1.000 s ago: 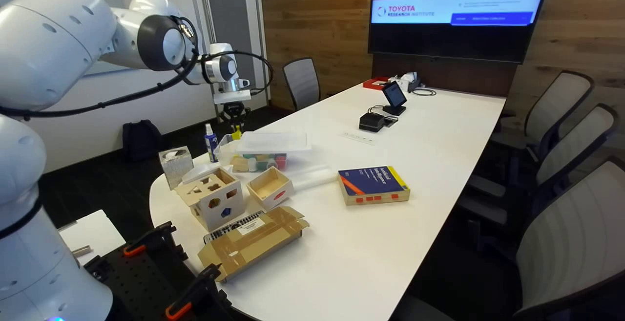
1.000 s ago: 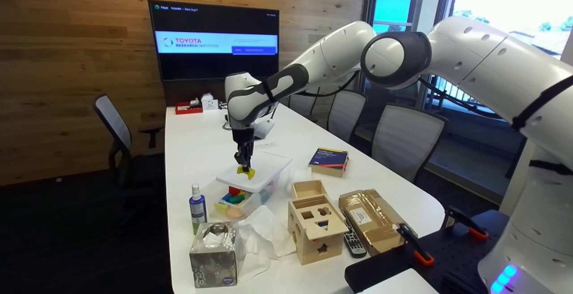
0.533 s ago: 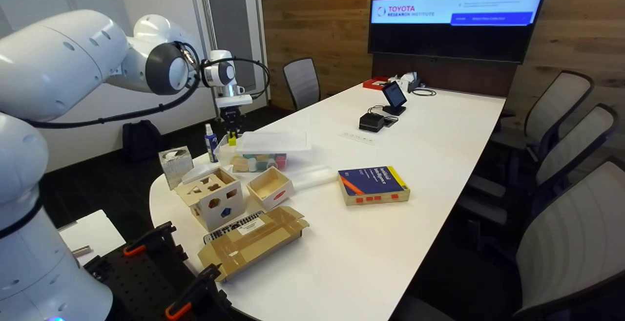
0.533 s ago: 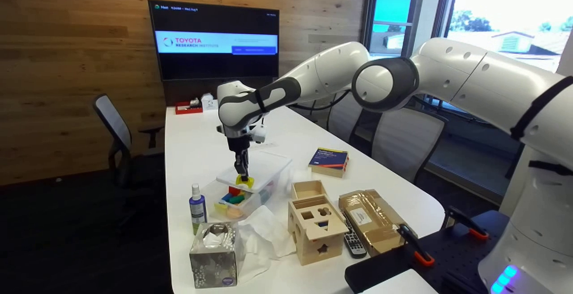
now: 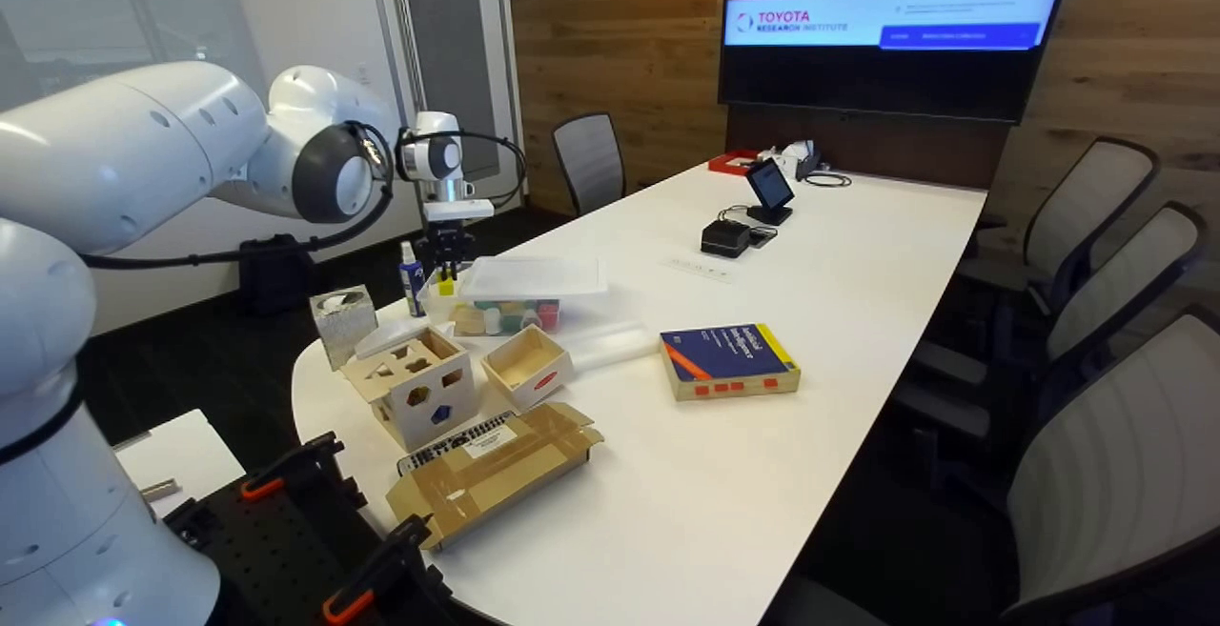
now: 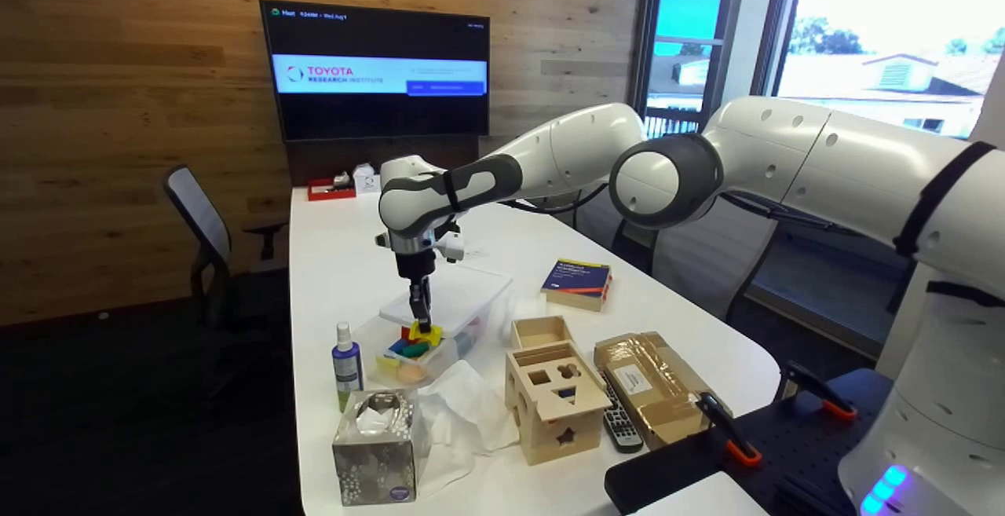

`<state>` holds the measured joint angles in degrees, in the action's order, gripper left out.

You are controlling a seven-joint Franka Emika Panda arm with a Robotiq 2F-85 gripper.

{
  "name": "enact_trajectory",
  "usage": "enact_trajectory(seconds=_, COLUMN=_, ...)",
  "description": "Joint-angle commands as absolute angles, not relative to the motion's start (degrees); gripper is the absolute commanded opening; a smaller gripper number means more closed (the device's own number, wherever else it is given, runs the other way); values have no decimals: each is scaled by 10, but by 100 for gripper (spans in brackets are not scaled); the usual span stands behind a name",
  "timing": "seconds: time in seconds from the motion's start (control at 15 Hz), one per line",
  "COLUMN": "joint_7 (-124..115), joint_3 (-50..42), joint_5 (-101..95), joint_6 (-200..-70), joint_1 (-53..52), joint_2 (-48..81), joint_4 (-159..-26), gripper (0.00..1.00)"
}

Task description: Put the yellow block inside the clear container.

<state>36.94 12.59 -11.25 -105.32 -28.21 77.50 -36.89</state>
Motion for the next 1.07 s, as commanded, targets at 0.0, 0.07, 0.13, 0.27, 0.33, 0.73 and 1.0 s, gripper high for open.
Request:
enact_trajectory(seconds=0.0, joint_7=393, joint_3=128, joint_5=-86, joint_6=-1028, joint_1=-291, joint_2=806, joint_4=-305, gripper=5)
enact_trajectory(seconds=0.07, joint_7=397, joint_3=128, joint_5=-81, joint_6=-1025, joint_1=-292, joint_2=810, joint_4=-298, gripper=5)
enact_trajectory(seconds=0.13, joint_7=402, joint_3=127, joint_5=-76, joint_6=-1021, joint_1=-293, joint_2=815, joint_4=-290, gripper=44)
enact_trajectory(seconds=0.27, joint_7=406, joint_3=126, joint_5=-69, joint_6=-1014, joint_1=-295, joint_2=824, joint_4=-273, gripper=50)
enact_trajectory(seconds=0.33, joint_7=415, joint_3=126, joint_5=-65, joint_6=-1012, joint_1=-296, joint_2=829, joint_4=-264, gripper=58)
enact_trajectory(seconds=0.73, joint_7=397, joint_3=95, joint_5=-70, joint_6=-986, joint_1=-293, joint_2=830, joint_4=-218, gripper=100)
enact_trajectory(seconds=1.0, joint_7=325, joint_3=38, joint_5=-83, joint_6=-937, joint_1=-265, joint_2=801, joint_4=-198, gripper=100)
